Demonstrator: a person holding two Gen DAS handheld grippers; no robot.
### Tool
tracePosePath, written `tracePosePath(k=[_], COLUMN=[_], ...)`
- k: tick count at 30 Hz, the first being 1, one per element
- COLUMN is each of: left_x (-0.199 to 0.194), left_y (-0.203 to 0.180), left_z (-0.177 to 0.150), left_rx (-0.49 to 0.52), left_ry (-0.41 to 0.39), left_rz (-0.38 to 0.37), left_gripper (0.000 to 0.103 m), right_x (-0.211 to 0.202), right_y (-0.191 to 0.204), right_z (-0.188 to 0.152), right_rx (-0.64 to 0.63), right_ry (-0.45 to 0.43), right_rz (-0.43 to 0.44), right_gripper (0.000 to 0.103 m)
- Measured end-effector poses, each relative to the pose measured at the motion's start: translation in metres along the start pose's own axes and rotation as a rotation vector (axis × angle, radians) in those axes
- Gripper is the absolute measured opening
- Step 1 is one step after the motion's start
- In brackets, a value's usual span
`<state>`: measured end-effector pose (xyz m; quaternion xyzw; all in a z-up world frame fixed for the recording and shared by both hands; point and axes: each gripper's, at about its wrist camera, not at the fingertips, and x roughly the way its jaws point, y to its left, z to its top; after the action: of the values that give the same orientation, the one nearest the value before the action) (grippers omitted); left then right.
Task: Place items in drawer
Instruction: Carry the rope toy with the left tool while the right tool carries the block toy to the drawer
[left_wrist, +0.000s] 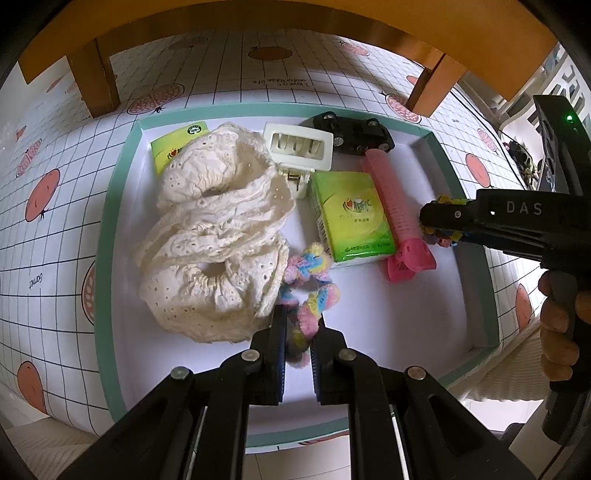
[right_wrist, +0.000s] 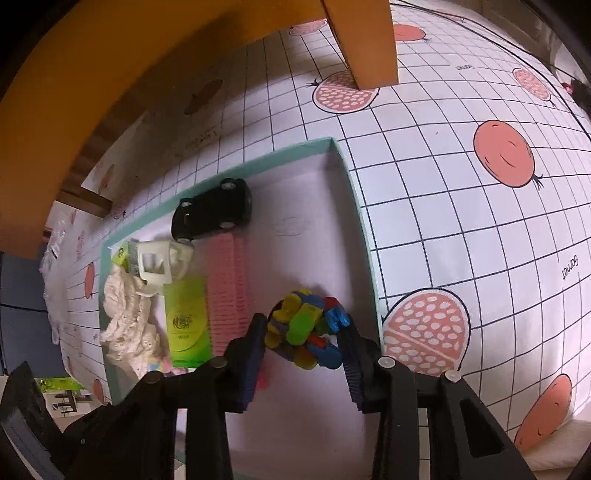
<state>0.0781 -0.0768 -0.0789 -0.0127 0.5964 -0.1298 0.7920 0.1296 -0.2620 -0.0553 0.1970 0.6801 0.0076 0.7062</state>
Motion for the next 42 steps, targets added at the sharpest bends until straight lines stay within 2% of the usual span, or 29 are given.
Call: tracePosePath(k=[9,19,26,31,35,37,42], left_x=[-0.009,-0.049,-0.119,-0.187,-0.232,-0.248,-0.267], left_y=[0.003,-0.001,-0.003,-0.005,-0.009,-0.006,0.0], left_z=[0.001,0.005,0.013,0.036,0.06,0.074,0.103], left_rx=[-0.022,-0.016,-0.013,-0.004,0.031,0.028,0.008], left_ry=[-0.041,-0.206,-0.387,-0.55,-0.658,-0.692,-0.72], left_rz=[-0.009,-0.036,-0.086,-0.119,-0.116,-0.112,-0.114], left_gripper=[0.011,0.011,0.011,0.011,0.011,0.011,0.011], right_x=[-0.013,-0.054,-0.118,-0.186,-0.226,-0.24,-0.267], right_y=[0.0,0.002,0.032,0.063,0.088,0.098,0.113], right_z=[-0.008,-0.017,-0.02,-0.021,-0.011,-0.002,0.02], right_rx=[-0.001,-0.02,-0.114,-0.203,-0.255,-0.271,-0.289], right_ry=[-0.028,-0.09,-0.224,-0.362,-0.45,-0.481,-0.539], right_rz=[0.012,0.072,0.146,0.232,0.255,0.246,0.221], right_gripper=[0.04,0.04,0.04,0.04,0.04,0.04,0.04])
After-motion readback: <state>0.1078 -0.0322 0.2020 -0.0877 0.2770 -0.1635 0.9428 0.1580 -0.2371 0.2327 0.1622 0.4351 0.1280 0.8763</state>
